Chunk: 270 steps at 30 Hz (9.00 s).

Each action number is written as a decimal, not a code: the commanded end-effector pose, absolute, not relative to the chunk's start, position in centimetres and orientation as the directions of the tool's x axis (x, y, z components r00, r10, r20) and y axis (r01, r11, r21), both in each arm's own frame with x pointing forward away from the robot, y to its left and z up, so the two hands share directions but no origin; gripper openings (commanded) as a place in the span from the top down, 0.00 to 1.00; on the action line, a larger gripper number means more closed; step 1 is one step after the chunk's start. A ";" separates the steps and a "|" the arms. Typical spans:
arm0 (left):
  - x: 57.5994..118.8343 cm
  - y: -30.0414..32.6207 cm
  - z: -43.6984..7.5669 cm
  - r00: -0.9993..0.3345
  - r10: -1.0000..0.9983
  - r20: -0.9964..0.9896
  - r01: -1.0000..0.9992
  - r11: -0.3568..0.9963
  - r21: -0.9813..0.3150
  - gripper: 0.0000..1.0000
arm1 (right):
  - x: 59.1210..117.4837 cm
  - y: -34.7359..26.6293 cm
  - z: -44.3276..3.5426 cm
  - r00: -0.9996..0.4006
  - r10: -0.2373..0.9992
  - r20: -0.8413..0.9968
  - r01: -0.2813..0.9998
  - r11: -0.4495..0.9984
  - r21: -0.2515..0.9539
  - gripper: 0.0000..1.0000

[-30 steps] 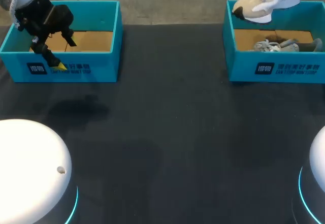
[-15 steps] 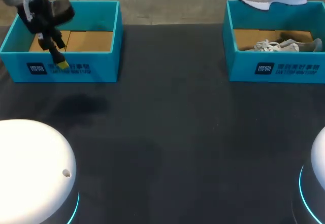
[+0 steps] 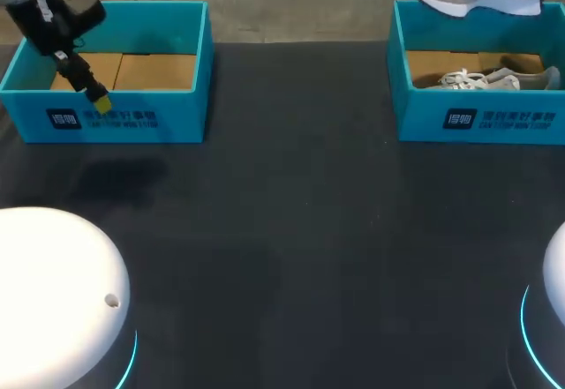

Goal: Take the shoe out of the shoebox, open the shoe tongue, remove and reinsert the insole, then place the shoe into the shoebox

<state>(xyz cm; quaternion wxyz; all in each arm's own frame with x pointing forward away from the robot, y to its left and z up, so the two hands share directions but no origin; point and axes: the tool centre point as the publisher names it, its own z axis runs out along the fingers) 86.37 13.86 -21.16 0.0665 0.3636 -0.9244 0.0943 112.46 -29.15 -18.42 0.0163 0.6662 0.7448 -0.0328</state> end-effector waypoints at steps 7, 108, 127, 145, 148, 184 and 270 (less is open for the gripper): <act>87.1 15.8 -20.8 -0.647 -0.726 0.234 -0.756 0.650 -0.076 0.00 | 111.6 -29.9 -18.7 -0.046 0.991 -0.127 0.999 0.044 -0.022 1.00; 87.9 19.8 -19.6 -0.169 -0.979 0.117 -0.984 0.174 0.033 0.00 | 113.2 -33.7 -27.7 0.193 0.944 -0.269 0.974 -0.152 0.166 1.00; 87.9 19.8 -19.6 -0.169 -0.979 0.117 -0.984 0.174 0.033 0.00 | 113.2 -34.6 -29.8 0.209 0.933 -0.292 0.972 -0.165 0.166 1.00; 87.9 19.8 -19.6 -0.169 -0.979 0.117 -0.984 0.174 0.033 0.00 | 113.8 -33.9 -30.9 0.217 0.932 -0.290 0.972 -0.178 0.154 1.00; 87.9 19.8 -19.6 -0.169 -0.979 0.117 -0.984 0.174 0.033 0.00 | 113.8 -33.8 -31.1 0.220 0.931 -0.291 0.971 -0.181 0.155 1.00; 87.9 19.8 -19.6 -0.169 -0.979 0.117 -0.984 0.174 0.033 0.00 | 114.6 -34.4 -36.2 0.234 0.927 -0.295 0.971 -0.207 0.121 1.00; 87.9 19.8 -19.6 -0.169 -0.979 0.117 -0.984 0.174 0.033 0.00 | 108.4 -30.5 -24.1 0.246 0.960 -0.137 0.965 -0.229 0.128 0.00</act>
